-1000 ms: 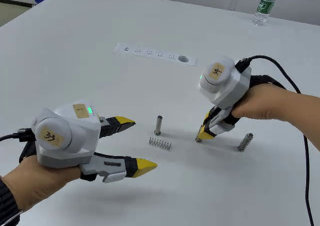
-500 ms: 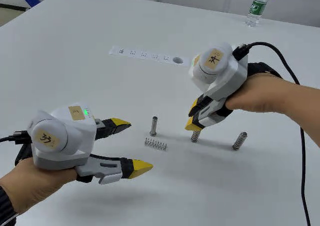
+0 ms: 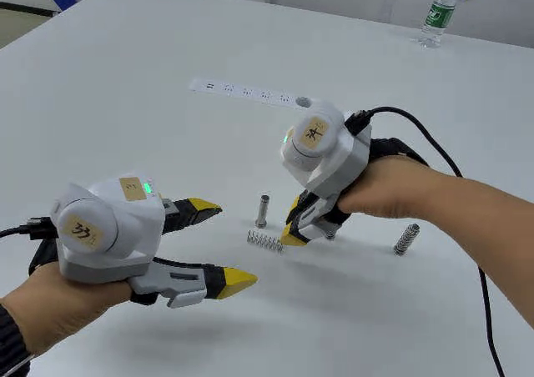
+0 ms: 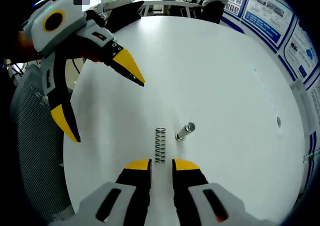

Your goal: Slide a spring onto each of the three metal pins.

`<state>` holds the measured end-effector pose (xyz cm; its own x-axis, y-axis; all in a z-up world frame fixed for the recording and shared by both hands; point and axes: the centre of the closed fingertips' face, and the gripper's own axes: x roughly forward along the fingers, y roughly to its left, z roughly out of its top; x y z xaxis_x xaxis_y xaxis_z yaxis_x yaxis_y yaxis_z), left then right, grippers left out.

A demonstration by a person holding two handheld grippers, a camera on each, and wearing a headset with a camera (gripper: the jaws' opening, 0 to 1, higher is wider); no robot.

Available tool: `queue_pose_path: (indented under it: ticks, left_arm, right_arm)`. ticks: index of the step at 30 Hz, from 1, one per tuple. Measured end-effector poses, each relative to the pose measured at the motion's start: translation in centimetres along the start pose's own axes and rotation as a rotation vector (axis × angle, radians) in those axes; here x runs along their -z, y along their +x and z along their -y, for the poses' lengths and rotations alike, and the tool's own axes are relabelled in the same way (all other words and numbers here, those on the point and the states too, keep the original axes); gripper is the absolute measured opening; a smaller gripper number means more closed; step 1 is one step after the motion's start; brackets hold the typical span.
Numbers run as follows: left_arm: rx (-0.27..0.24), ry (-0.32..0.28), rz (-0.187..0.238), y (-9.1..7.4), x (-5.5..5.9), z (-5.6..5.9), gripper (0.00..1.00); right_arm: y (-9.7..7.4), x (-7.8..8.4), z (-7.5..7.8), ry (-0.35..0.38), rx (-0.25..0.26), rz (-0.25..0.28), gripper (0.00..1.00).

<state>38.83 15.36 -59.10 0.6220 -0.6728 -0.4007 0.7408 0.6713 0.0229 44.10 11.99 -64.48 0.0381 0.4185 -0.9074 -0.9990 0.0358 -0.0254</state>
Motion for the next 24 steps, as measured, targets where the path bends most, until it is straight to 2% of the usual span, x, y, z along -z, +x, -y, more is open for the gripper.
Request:
queue_pose_path:
  ticks: [10, 16, 19, 24]
  left_arm:
    - [-0.001, -0.003, -0.007, 0.0, 0.2, -0.1, 0.63]
    - [-0.003, -0.006, -0.004, 0.0, 0.1, -0.1, 0.62]
    - [-0.005, -0.006, -0.005, -0.1, 0.2, -0.1, 0.62]
    - [-0.006, -0.008, -0.008, -0.2, 0.4, -0.1, 0.62]
  right_arm:
    - [1.8, 0.5, -0.2, -0.001, -0.008, -0.039, 0.17]
    - [2.2, 0.6, -0.2, -0.014, -0.008, -0.056, 0.14]
    - [2.3, 0.7, -0.3, 0.012, -0.021, -0.053, 0.14]
    - [2.2, 0.7, -0.5, 0.010, -0.025, -0.053, 0.12]
